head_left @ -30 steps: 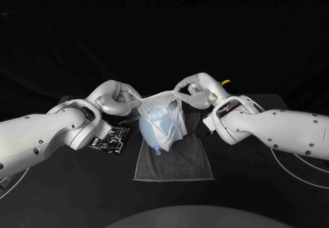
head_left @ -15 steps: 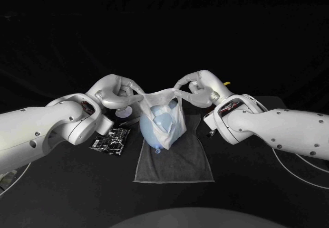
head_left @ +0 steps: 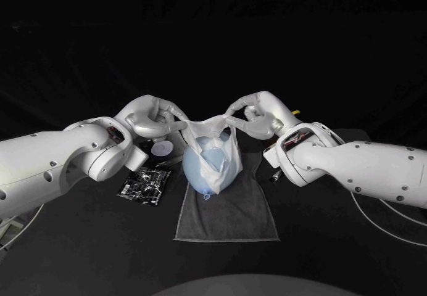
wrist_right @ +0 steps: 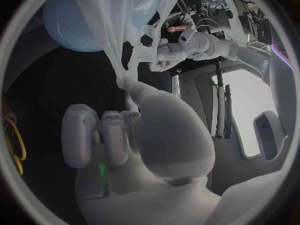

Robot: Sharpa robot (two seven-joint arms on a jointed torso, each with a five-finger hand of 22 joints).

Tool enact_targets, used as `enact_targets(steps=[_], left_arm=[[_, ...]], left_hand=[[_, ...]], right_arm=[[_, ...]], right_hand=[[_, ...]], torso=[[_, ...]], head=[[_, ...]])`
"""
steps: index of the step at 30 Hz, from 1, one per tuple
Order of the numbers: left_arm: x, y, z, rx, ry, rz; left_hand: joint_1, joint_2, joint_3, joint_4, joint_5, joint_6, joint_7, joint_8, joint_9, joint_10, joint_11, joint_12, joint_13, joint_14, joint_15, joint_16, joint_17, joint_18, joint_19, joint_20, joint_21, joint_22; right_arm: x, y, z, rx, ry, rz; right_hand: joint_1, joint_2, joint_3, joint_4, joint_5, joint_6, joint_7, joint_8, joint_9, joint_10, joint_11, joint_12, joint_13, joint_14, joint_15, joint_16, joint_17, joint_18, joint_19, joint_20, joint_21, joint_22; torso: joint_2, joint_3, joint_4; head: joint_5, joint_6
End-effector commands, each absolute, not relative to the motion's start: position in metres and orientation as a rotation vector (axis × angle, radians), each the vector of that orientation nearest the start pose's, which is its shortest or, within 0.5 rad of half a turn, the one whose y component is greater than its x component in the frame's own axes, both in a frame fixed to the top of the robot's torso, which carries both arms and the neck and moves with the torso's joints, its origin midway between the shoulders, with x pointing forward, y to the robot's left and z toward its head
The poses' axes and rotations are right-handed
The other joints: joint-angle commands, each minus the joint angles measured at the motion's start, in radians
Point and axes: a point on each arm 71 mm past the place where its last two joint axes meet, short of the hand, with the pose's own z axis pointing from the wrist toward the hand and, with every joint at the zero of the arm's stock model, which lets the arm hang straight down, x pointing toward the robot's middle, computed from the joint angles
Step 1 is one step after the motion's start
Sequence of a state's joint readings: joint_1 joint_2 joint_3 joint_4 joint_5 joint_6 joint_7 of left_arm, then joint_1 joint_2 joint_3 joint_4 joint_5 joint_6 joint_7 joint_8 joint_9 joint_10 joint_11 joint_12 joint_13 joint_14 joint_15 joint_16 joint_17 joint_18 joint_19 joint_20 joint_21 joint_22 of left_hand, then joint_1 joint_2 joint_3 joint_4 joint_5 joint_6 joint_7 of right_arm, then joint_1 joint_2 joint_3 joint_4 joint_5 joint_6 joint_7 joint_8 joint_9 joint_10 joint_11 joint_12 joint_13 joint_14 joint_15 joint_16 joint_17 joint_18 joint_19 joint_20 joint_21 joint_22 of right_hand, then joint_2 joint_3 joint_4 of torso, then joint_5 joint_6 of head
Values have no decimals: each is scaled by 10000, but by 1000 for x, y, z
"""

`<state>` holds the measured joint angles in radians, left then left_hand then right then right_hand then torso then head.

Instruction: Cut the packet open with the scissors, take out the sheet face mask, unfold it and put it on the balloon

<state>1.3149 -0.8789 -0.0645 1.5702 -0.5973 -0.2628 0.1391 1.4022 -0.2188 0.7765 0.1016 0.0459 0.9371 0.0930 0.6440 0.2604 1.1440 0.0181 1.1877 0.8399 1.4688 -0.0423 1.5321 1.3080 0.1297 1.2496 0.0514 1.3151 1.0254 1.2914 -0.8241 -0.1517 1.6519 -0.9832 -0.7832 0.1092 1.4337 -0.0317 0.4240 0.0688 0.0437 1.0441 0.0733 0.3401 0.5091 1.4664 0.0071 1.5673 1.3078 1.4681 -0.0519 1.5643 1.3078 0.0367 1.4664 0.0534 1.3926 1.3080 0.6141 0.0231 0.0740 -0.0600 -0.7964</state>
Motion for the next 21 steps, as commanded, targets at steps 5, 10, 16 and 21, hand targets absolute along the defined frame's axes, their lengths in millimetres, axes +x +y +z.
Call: enact_targets(steps=[5,10,16,21], left_arm=[[494,205,-136,-5028,16806,-12220],[497,209,-135,-5182,16680,-11964],[499,210,-134,-5380,16459,-11815],[500,209,-134,-5526,16328,-11831]], left_hand=[[-1,106,-2,-62,38,-2,18,31,719,18,3,11,-2,502,4,54,1257,-184,65,22,47,-9],[-4,109,1,-70,38,-4,19,33,721,16,3,10,-3,505,4,55,1264,-182,58,23,42,-21],[-10,111,2,-75,38,-6,20,34,722,11,4,7,-11,506,5,56,1269,-177,45,23,32,-43],[-10,111,2,-75,38,-6,20,34,722,11,4,7,-11,506,5,56,1269,-177,45,23,32,-43]], right_arm=[[472,-169,-135,1961,12702,9906],[479,-170,-130,1844,12551,9769],[483,-169,-126,1777,12367,9703],[487,-168,-123,1700,12362,9682]], right_hand=[[-124,7,76,-3,51,33,25,41,361,1044,-54,35,2630,1027,-72,65,2630,-1,373,-53,18,2140],[-124,7,76,-3,51,33,25,41,361,1044,-54,35,2630,1027,-72,65,2630,-1,373,-53,18,2140],[-143,0,106,-18,51,21,27,54,367,1044,-53,35,2630,1027,-71,65,2630,-2,374,-52,23,2142],[-143,0,106,-18,51,21,27,54,367,1044,-53,35,2630,1027,-71,65,2630,-2,374,-52,23,2142]], torso=[[-12,-9,8],[-5,-15,17],[6,-14,9],[0,-18,0]], head=[[-61,-4],[-61,-15],[-62,-15],[-75,7]])
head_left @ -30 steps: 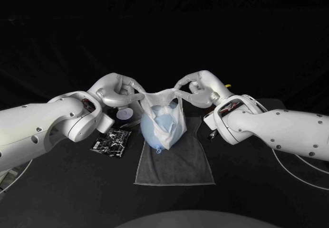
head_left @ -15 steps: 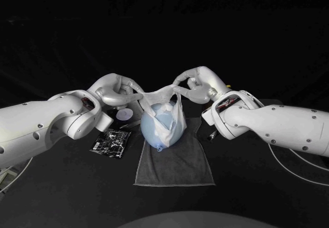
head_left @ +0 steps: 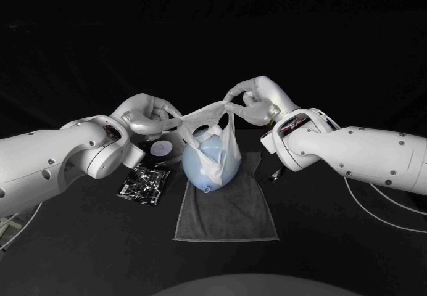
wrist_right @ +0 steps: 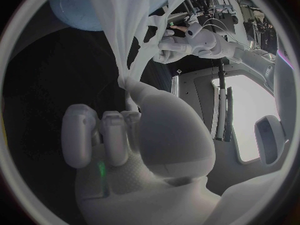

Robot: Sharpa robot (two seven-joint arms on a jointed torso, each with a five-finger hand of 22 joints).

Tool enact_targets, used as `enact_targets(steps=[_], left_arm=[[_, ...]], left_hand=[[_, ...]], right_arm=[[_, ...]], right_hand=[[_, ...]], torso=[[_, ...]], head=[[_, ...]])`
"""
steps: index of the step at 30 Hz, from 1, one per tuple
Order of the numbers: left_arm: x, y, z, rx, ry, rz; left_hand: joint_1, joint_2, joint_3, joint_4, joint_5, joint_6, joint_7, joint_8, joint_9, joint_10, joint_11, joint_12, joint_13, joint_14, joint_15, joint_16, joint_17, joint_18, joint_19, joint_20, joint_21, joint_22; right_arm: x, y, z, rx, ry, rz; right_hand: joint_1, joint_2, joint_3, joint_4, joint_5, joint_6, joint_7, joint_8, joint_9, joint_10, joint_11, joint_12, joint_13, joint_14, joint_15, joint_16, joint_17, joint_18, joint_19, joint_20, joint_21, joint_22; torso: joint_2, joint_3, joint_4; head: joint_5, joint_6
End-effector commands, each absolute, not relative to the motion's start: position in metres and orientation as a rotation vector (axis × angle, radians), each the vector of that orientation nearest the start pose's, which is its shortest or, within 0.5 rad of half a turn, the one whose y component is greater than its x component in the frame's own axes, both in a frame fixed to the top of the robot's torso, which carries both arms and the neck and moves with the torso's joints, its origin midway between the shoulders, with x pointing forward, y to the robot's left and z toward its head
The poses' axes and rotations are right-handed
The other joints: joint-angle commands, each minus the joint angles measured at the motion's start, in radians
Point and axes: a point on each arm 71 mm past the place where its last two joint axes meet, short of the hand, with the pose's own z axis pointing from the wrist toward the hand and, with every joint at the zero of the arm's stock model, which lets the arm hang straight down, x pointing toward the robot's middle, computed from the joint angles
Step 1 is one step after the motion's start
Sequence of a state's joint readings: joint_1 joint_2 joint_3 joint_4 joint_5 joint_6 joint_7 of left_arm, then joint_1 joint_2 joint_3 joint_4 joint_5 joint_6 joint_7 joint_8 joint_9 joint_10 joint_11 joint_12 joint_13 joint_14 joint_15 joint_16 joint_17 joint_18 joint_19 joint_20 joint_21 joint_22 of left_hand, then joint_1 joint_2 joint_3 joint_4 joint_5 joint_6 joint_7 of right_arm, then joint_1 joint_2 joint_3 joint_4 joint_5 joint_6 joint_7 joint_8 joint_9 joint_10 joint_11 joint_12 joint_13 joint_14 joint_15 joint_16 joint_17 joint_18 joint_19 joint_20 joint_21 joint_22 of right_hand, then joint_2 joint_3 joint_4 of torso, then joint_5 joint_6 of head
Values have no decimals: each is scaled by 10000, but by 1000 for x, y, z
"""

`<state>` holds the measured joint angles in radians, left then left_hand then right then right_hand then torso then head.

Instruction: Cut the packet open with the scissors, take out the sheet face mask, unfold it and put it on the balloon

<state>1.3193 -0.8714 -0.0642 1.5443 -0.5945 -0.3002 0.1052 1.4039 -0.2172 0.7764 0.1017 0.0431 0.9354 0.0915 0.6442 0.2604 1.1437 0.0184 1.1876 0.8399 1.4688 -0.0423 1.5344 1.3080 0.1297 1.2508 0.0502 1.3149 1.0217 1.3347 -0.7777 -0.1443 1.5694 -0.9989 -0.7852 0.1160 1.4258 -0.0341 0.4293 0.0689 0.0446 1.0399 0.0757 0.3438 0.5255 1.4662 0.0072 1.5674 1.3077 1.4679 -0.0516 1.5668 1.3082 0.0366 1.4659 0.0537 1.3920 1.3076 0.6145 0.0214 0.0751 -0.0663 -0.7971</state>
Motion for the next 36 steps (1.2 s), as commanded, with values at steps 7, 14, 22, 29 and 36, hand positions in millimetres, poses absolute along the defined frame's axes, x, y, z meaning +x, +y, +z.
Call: enact_targets(steps=[7,14,22,29,36], left_arm=[[503,208,-133,-5641,16196,-11825],[511,207,-120,-5479,16128,-11752],[515,203,-121,-5250,16910,-11426],[518,198,-127,-5039,17820,-10943],[519,194,-133,-5031,18303,-10655]], left_hand=[[-36,99,5,-82,67,8,38,35,725,13,3,7,-13,508,5,35,1275,-177,33,37,35,-6],[-43,105,12,-97,67,1,40,37,729,3,5,1,-25,510,7,36,1279,-176,32,37,34,-9],[-52,107,14,-103,67,-4,42,38,731,5,7,4,-17,488,8,22,1220,-182,49,38,49,22],[-79,111,14,-112,66,-18,46,40,736,-20,12,-11,-40,473,11,12,1183,-181,43,41,45,13],[-118,124,17,-127,65,-45,54,45,745,-65,19,-39,-86,457,18,2,1145,-179,34,46,40,2]], right_arm=[[492,-168,-124,1671,12542,9586],[497,-167,-125,1652,12643,9507],[504,-165,-129,1640,13074,9411],[511,-162,-133,1749,13547,9301],[518,-160,-140,1861,13968,9181]], right_hand=[[-89,16,77,-26,41,51,6,29,210,1045,-50,34,2631,1029,-71,40,2626,5,368,-54,0,2137],[-89,16,77,-26,41,51,6,29,210,1045,-50,34,2631,1029,-71,40,2626,5,368,-54,0,2137],[-191,17,163,-34,42,-5,16,66,229,1012,-39,-22,2599,1029,-61,40,2626,32,312,-47,-135,2100],[-271,7,264,-69,42,-98,33,96,248,908,-25,-198,2500,1029,-48,40,2626,56,261,-37,-255,2066],[-363,-1,360,-98,42,-191,56,133,270,822,-4,-339,2422,1029,-30,40,2626,87,195,-23,-408,2023]], torso=[[-17,3,-5],[-21,20,4],[-24,23,-22],[-18,17,-4],[-7,17,-11]], head=[[-39,-8],[6,11],[9,2],[-34,32],[-23,48]])
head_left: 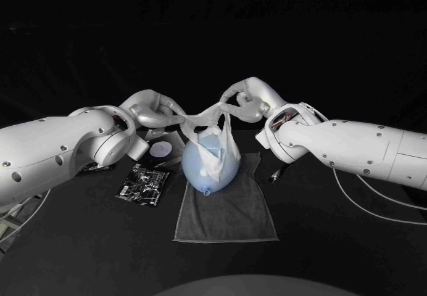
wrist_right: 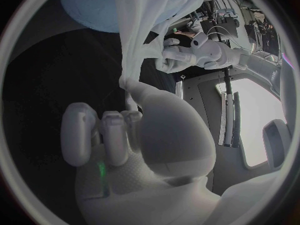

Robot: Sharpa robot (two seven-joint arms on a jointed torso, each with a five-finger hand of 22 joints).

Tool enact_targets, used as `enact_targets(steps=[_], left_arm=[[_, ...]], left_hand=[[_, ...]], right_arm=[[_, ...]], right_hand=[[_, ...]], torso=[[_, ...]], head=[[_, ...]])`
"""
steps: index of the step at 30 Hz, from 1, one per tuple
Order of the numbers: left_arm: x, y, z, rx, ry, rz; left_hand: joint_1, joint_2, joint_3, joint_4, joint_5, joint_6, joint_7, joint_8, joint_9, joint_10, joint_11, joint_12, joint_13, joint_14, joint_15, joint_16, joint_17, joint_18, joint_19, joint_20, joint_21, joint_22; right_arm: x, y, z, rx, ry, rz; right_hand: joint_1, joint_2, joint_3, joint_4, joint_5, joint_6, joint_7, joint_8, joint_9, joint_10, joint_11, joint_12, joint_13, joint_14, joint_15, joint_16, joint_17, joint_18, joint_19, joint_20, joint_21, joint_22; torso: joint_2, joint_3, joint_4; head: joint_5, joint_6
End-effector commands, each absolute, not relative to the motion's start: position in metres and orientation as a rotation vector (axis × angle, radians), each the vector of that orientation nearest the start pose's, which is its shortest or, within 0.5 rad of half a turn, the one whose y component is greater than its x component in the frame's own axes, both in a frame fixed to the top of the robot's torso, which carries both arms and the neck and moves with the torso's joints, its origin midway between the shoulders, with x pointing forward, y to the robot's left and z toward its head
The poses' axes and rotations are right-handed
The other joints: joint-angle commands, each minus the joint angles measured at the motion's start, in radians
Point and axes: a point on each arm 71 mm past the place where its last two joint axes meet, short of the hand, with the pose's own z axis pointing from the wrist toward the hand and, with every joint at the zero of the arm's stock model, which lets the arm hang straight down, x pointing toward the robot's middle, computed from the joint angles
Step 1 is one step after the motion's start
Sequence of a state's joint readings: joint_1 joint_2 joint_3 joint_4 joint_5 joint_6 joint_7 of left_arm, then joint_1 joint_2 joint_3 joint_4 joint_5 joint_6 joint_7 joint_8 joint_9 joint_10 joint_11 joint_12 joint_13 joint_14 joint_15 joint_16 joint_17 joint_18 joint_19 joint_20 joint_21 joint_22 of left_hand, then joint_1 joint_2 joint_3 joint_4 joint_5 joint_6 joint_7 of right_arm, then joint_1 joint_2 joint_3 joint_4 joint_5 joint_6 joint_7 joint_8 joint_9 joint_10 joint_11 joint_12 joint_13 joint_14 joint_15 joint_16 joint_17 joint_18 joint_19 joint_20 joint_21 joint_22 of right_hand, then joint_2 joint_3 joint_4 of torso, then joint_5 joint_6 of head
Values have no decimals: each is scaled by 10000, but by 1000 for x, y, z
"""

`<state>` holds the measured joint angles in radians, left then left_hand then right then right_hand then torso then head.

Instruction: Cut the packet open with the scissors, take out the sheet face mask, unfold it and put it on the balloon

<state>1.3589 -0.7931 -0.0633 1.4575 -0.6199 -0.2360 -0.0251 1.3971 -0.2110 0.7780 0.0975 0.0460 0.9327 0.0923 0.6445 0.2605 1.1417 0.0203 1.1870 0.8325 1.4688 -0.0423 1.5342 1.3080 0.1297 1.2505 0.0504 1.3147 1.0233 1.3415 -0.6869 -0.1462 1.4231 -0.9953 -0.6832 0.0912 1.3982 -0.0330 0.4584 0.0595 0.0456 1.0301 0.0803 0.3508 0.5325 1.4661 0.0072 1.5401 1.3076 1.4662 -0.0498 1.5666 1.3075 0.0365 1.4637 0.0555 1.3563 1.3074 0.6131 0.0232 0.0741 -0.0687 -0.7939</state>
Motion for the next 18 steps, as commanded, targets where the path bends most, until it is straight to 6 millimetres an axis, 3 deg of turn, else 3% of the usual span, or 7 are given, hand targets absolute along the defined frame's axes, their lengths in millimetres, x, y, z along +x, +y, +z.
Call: enact_targets(steps=[1,18], left_arm=[[520,194,-134,-5046,18311,-10628],[525,197,-143,-6182,17671,-9514]], left_hand=[[-60,67,3,-89,36,-26,49,43,747,-55,2,-38,-20,454,20,2,1139,-179,35,45,41,-14],[-180,107,-31,-112,32,-102,71,72,784,-107,22,-65,-70,460,37,5,1158,-169,1,61,15,-66]], right_arm=[[518,-159,-141,1873,14011,9161],[532,-158,-159,1815,14691,8347]], right_hand=[[-96,-11,79,-7,32,-101,12,67,203,814,-2,-82,2414,1046,-46,42,2633,93,208,-40,-73,2019],[-195,-20,180,-50,32,-201,34,122,235,706,20,-255,2319,1046,-24,42,2633,134,119,-20,-282,1961]], torso=[[7,0,5],[1,-3,5]], head=[[-1,15],[22,-64]])
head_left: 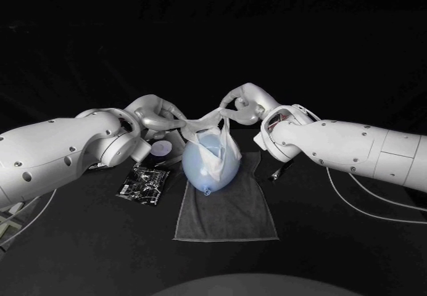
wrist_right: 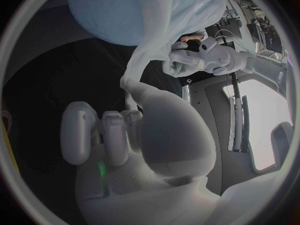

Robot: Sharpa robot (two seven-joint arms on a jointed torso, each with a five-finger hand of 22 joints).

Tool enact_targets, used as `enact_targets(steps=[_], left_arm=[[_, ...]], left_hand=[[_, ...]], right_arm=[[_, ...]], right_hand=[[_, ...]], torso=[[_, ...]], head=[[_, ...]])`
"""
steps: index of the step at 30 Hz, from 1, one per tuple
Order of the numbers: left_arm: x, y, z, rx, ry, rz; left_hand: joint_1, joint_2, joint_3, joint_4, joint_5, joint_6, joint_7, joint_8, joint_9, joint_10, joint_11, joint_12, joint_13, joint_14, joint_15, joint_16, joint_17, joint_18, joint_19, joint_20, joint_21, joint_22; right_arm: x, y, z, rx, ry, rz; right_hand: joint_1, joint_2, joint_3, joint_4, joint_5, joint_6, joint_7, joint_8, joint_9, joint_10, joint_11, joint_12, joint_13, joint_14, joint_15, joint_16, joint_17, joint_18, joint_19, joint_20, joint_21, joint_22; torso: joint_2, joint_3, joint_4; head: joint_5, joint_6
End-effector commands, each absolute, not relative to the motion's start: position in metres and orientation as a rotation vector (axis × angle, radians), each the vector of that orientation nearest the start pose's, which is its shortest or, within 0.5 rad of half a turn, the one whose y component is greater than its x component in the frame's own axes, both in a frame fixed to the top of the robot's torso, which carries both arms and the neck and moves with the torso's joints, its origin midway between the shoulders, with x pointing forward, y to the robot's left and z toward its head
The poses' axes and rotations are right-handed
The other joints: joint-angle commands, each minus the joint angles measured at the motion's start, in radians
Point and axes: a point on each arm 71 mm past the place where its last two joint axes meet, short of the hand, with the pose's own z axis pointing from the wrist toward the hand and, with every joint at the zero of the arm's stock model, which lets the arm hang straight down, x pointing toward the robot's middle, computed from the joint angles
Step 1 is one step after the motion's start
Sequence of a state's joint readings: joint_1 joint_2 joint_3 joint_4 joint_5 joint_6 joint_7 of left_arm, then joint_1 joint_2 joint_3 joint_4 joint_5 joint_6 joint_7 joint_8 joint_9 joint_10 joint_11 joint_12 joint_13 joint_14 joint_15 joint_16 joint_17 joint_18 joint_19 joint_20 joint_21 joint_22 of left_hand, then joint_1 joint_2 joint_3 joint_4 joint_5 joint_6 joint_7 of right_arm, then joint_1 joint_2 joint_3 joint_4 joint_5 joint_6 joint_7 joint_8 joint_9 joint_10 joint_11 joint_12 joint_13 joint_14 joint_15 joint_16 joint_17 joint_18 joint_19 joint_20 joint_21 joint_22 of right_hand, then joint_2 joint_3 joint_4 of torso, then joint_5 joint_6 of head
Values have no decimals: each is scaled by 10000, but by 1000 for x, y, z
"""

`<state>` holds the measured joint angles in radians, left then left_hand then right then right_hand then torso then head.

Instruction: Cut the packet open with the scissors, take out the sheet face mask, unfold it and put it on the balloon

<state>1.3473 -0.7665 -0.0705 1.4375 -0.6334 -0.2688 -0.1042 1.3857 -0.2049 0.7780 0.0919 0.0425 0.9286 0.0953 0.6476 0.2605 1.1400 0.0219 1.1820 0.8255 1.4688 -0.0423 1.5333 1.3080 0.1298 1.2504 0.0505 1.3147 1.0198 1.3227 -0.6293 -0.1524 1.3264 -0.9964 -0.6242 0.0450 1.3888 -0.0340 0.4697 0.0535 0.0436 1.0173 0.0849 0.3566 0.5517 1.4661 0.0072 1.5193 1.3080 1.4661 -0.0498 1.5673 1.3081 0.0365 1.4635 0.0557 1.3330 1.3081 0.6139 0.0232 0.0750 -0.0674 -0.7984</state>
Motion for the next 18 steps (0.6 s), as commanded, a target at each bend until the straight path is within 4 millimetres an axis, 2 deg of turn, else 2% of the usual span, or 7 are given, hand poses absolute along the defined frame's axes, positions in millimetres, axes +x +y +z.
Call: enact_targets(steps=[1,7,13,14,18], left_arm=[[526,197,-144,-6227,17623,-9424],[528,195,-150,-6253,17335,-8953],[533,194,-158,-6343,17003,-8542],[534,194,-160,-6390,16906,-8455],[537,194,-165,-6510,16730,-8309]], left_hand=[[-66,46,-31,-56,67,-61,41,41,784,-90,6,-15,1,461,37,14,1158,-169,1,60,16,-31],[-69,52,-31,-61,68,-70,42,43,786,-93,7,-17,-3,469,38,19,1179,-173,14,61,26,-9],[-75,59,-31,-66,67,-80,44,45,790,-102,8,-24,-20,486,38,29,1221,-180,38,62,43,28],[-82,71,-30,-77,69,-97,46,49,796,-101,8,-23,-22,493,38,33,1235,-187,64,62,63,68],[-86,78,-27,-87,69,-106,46,53,800,-102,8,-24,-27,506,38,41,1265,-192,83,63,76,94]], right_arm=[[532,-158,-160,1810,14718,8288],[533,-158,-163,1628,14511,7865],[535,-160,-162,1516,14206,7657],[536,-160,-162,1525,14120,7631],[538,-159,-162,1541,13940,7558]], right_hand=[[-107,-9,77,4,51,-78,-11,69,46,701,21,-56,2309,1047,-24,35,2627,138,112,-20,-69,1949],[-120,-9,94,-4,51,-89,-9,81,53,694,23,-66,2304,1047,-21,35,2627,144,99,-17,-99,1940],[-120,-8,96,-5,51,-89,-9,83,53,695,23,-65,2305,1047,-21,35,2627,139,108,-17,-76,1947],[-123,-8,101,-9,51,-91,-9,87,55,684,23,-83,2294,1047,-20,35,2627,141,105,-16,-84,1945],[-123,-8,101,-9,51,-91,-9,87,55,684,23,-83,2294,1047,-20,35,2627,141,105,-16,-84,1945]], torso=[[-11,-3,-3],[-8,-1,4],[0,-5,-21],[-3,-5,-3],[0,1,1]], head=[[11,-25],[0,15],[16,38],[0,41],[-23,40]])
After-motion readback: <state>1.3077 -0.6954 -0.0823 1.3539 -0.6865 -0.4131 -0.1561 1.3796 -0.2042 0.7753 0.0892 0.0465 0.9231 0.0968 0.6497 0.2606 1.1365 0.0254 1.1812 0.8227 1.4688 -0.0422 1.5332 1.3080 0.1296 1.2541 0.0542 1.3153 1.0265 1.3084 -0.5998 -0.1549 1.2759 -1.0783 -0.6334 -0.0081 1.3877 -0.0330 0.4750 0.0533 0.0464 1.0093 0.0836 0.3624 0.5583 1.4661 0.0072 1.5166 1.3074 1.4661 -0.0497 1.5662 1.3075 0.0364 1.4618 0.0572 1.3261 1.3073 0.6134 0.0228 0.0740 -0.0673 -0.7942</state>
